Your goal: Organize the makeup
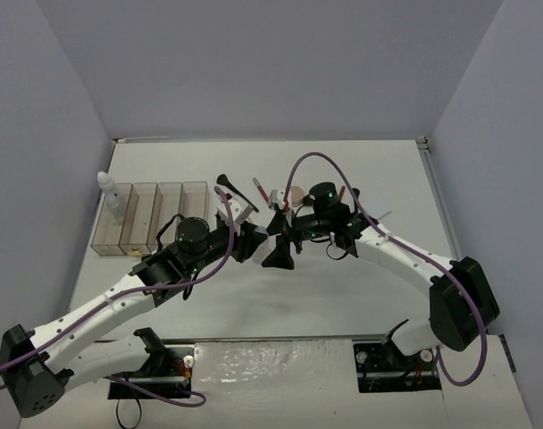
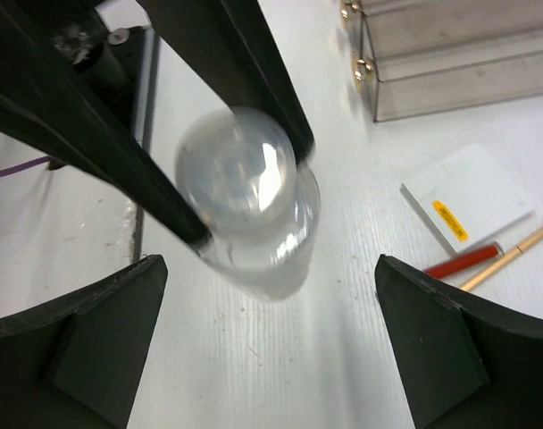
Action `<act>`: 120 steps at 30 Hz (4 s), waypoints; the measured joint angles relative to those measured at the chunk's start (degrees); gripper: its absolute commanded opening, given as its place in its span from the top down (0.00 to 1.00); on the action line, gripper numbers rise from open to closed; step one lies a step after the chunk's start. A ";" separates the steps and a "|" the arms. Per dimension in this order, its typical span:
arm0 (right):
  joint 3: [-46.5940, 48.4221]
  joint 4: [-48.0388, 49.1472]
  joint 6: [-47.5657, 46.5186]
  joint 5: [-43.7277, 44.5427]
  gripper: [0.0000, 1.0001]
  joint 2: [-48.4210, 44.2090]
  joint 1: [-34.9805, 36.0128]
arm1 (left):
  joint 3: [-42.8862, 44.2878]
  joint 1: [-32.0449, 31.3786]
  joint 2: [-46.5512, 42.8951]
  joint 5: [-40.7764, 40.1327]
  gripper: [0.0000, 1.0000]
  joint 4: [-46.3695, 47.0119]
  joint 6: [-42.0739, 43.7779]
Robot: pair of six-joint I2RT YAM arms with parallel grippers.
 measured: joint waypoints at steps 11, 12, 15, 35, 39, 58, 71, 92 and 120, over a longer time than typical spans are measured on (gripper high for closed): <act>-2.13 -0.01 6.39 15.93 0.00 -2.49 0.00 | -4.14 1.20 -3.17 -18.54 1.00 0.81 2.34; -2.26 0.08 6.87 16.76 0.00 -2.89 0.00 | -4.43 1.71 -3.49 -20.44 1.00 0.82 2.48; -2.96 1.39 9.32 20.20 0.00 -3.97 0.00 | -4.72 5.42 -4.30 -26.94 1.00 0.73 2.15; -8.48 5.24 19.88 33.98 0.00 -9.44 0.00 | -7.09 46.13 0.84 -44.45 1.00 8.80 -6.00; -9.06 5.69 20.46 33.95 0.00 -10.24 0.00 | -6.48 53.05 6.47 -43.24 1.00 11.71 -7.64; -9.44 6.33 21.28 32.99 0.00 -8.34 0.00 | -3.27 60.08 27.68 -39.23 1.00 27.15 -8.01; -9.45 6.40 21.28 32.23 0.00 -7.50 0.00 | -6.57 60.06 29.58 -39.52 0.60 28.67 -10.60; -9.46 4.40 20.86 37.50 0.00 -9.04 0.00 | 4.48 52.13 10.22 -37.60 0.06 1.61 -16.81; -15.08 -1.17 25.71 60.70 0.00 -22.74 -6.40 | 18.99 3.17 42.62 -23.00 0.50 -18.91 -34.11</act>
